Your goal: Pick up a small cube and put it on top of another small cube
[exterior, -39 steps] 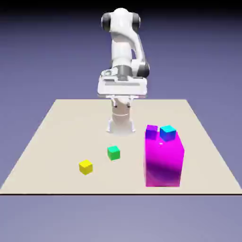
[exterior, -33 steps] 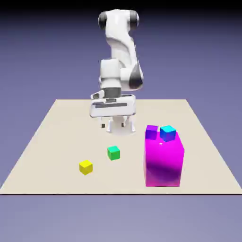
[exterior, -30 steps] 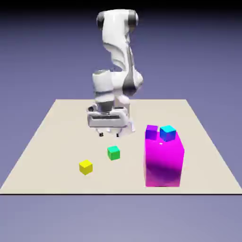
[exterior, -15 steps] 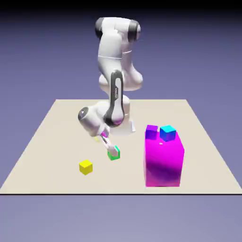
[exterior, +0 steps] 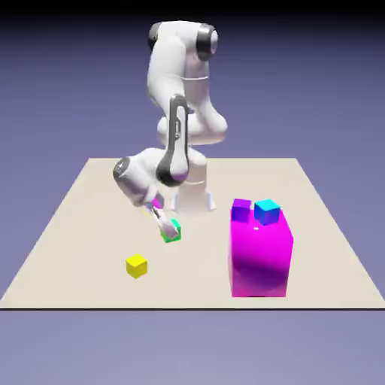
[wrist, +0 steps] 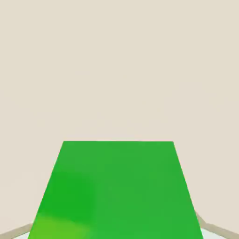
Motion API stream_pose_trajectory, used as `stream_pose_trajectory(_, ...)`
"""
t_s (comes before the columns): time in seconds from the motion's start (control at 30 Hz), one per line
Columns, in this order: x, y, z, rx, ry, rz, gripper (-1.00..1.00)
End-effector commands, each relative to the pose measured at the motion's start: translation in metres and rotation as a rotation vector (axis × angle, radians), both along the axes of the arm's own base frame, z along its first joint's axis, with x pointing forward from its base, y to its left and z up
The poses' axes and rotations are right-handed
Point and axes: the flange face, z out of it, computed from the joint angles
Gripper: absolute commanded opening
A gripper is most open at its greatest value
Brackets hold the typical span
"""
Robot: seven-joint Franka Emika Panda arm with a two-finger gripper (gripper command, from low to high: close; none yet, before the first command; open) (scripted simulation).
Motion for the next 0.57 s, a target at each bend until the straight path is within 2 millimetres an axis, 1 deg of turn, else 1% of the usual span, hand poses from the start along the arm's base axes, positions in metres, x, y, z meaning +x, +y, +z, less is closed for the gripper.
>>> stream_pose_trajectory(0.0, 0.009, -0.011, 0.004, -0.002, 0.002, -0.037, -1.00)
stream_pose_trajectory(0.1, 0.030, -0.049, 0.018, 0.000, 0.001, -0.164, -1.00)
stream_pose_trajectory(0.2, 0.047, -0.089, 0.032, 0.006, 0.000, -0.287, -1.00)
stream_pose_trajectory(0.23, 0.049, -0.093, 0.034, 0.007, -0.001, -0.300, -1.00)
stream_pose_trajectory(0.27, 0.049, -0.093, 0.034, 0.007, -0.001, -0.300, -1.00)
stream_pose_trajectory(0.37, 0.051, -0.073, -0.016, 0.008, -0.002, -0.299, -1.00)
stream_pose_trajectory(0.4, 0.050, -0.068, -0.030, 0.007, -0.001, -0.300, -1.00)
stream_pose_trajectory(0.43, 0.050, -0.068, -0.030, 0.007, -0.001, -0.300, 1.00)
stream_pose_trajectory(0.47, 0.050, -0.068, -0.030, 0.007, -0.001, -0.300, 1.00)
stream_pose_trajectory(0.53, 0.051, -0.081, 0.004, 0.009, -0.003, -0.299, 1.00)
